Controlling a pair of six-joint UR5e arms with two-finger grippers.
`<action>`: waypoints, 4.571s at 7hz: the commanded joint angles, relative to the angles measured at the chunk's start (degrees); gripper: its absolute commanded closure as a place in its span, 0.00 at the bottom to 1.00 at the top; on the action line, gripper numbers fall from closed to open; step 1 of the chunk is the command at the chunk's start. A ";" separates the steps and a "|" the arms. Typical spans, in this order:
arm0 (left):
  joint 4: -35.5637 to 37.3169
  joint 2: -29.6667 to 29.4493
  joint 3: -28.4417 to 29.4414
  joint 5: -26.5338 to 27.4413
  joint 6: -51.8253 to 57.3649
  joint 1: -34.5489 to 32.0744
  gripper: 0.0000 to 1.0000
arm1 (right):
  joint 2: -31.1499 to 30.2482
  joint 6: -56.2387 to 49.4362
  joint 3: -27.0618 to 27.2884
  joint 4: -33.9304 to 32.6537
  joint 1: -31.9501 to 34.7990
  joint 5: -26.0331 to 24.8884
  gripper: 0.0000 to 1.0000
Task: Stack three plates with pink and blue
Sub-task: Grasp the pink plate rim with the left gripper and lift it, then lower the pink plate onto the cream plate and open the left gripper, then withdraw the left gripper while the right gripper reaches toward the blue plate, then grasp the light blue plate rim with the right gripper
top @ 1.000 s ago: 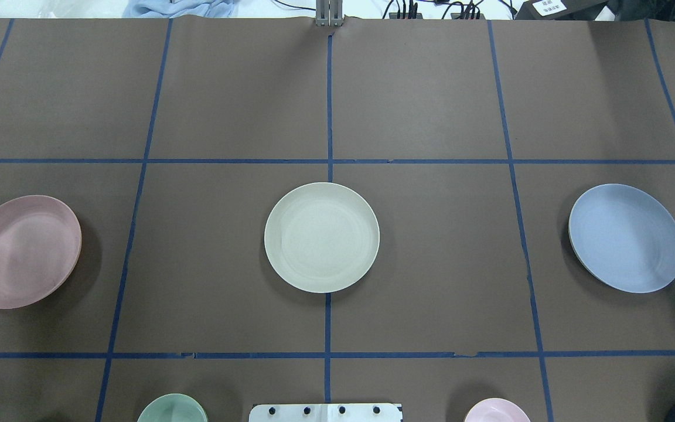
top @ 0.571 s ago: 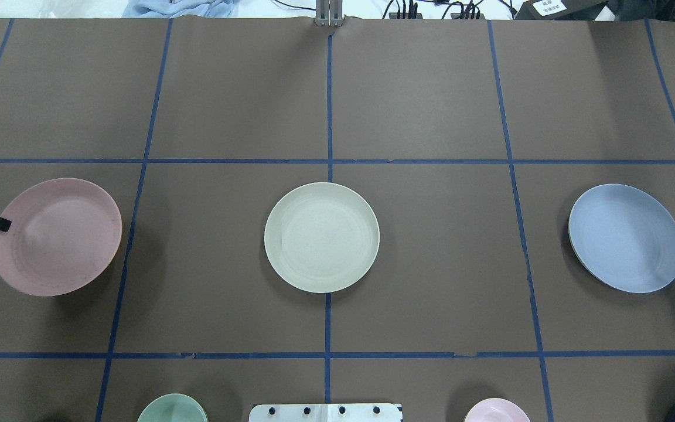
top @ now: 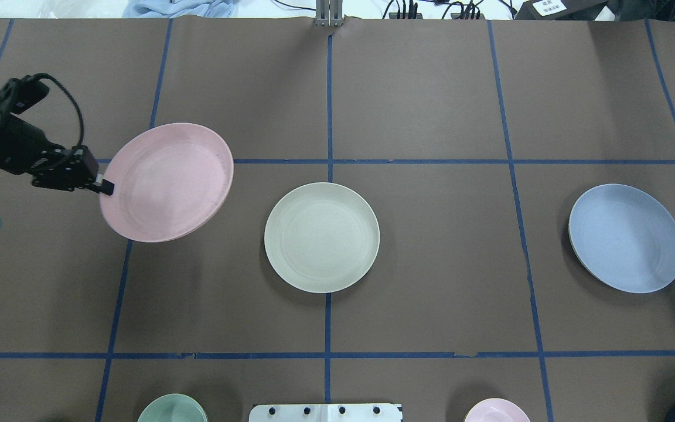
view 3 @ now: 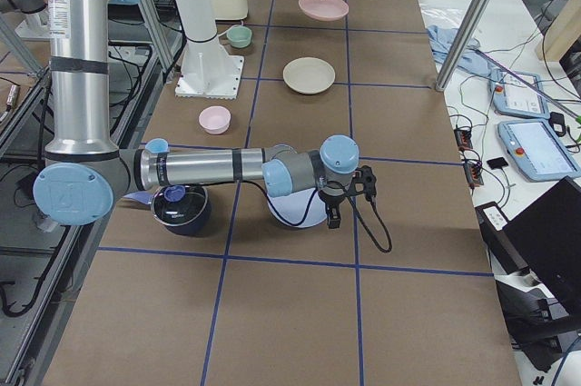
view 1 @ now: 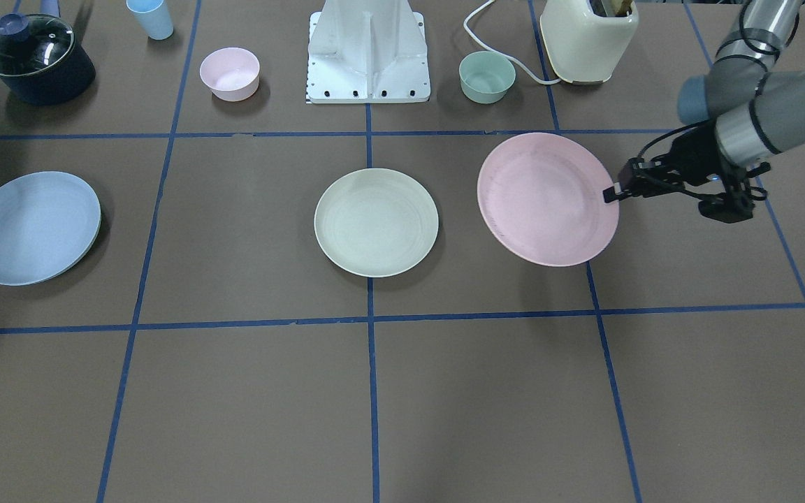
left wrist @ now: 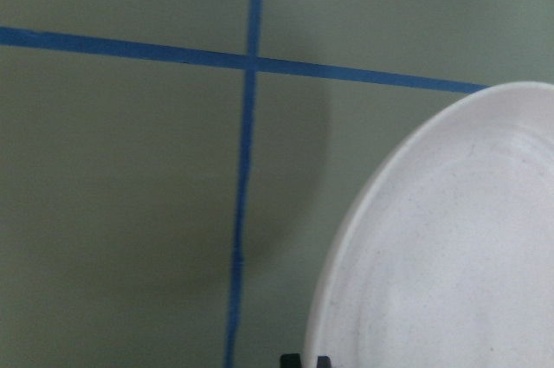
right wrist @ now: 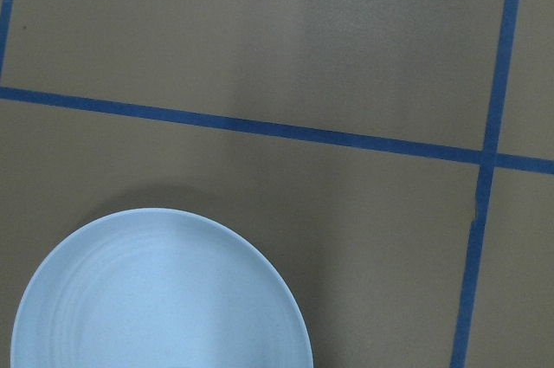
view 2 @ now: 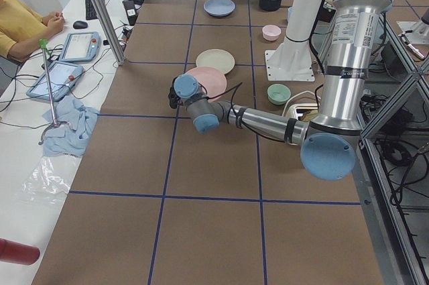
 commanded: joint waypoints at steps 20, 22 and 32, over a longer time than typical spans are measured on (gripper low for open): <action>3.75 1.53 -12.52 19.79 -0.92 9.84 0.14 | -3.81 23.31 -8.90 27.20 -8.06 -3.37 0.00; 3.75 1.63 -12.61 19.79 -0.92 9.58 0.14 | -4.70 33.48 -14.63 39.34 -11.22 -3.55 0.00; 3.93 2.85 -13.05 20.05 -1.01 9.49 0.12 | -4.88 34.01 -15.71 39.37 -12.90 -0.57 1.00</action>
